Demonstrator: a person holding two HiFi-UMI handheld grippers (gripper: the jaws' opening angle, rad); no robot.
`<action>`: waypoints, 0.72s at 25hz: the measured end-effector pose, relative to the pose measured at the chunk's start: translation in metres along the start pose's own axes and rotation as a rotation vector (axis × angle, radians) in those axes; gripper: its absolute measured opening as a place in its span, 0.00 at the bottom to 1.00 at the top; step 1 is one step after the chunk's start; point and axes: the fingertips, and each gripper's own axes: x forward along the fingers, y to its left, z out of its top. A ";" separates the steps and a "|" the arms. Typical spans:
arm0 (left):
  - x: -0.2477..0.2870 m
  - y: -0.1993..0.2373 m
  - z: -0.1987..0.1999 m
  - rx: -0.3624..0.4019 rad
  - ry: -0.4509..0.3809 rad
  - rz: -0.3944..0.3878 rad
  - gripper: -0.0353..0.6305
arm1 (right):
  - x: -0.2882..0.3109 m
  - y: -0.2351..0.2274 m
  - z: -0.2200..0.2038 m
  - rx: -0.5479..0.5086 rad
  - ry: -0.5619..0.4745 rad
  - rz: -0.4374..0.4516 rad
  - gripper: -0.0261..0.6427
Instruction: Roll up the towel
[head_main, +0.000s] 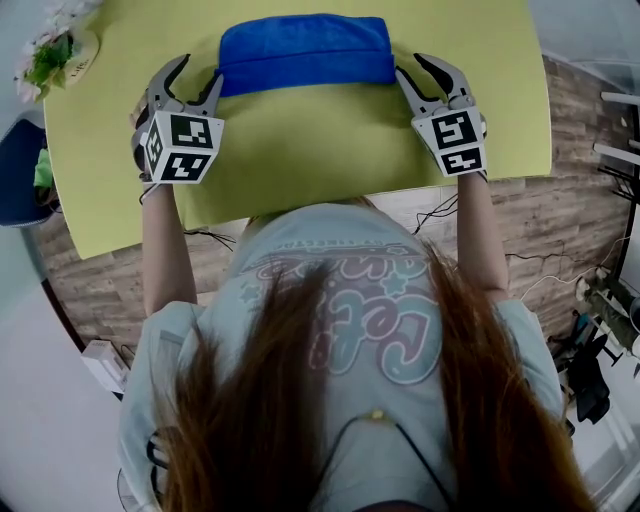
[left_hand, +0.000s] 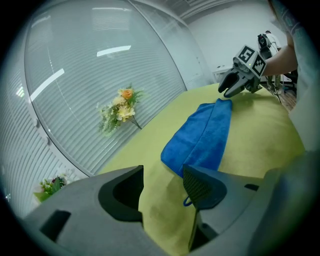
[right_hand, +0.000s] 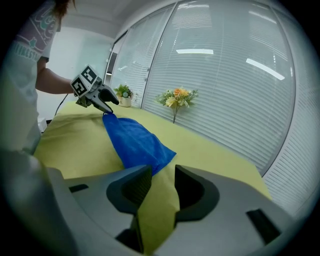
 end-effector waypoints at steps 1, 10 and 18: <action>-0.001 0.002 -0.001 0.004 0.003 0.007 0.38 | -0.001 0.001 0.000 -0.010 -0.003 0.004 0.24; -0.018 -0.006 0.009 0.024 -0.057 0.023 0.38 | -0.008 0.026 0.001 -0.154 -0.021 0.107 0.24; -0.029 -0.039 0.005 0.144 -0.097 -0.047 0.37 | -0.004 0.036 -0.004 -0.261 0.012 0.124 0.24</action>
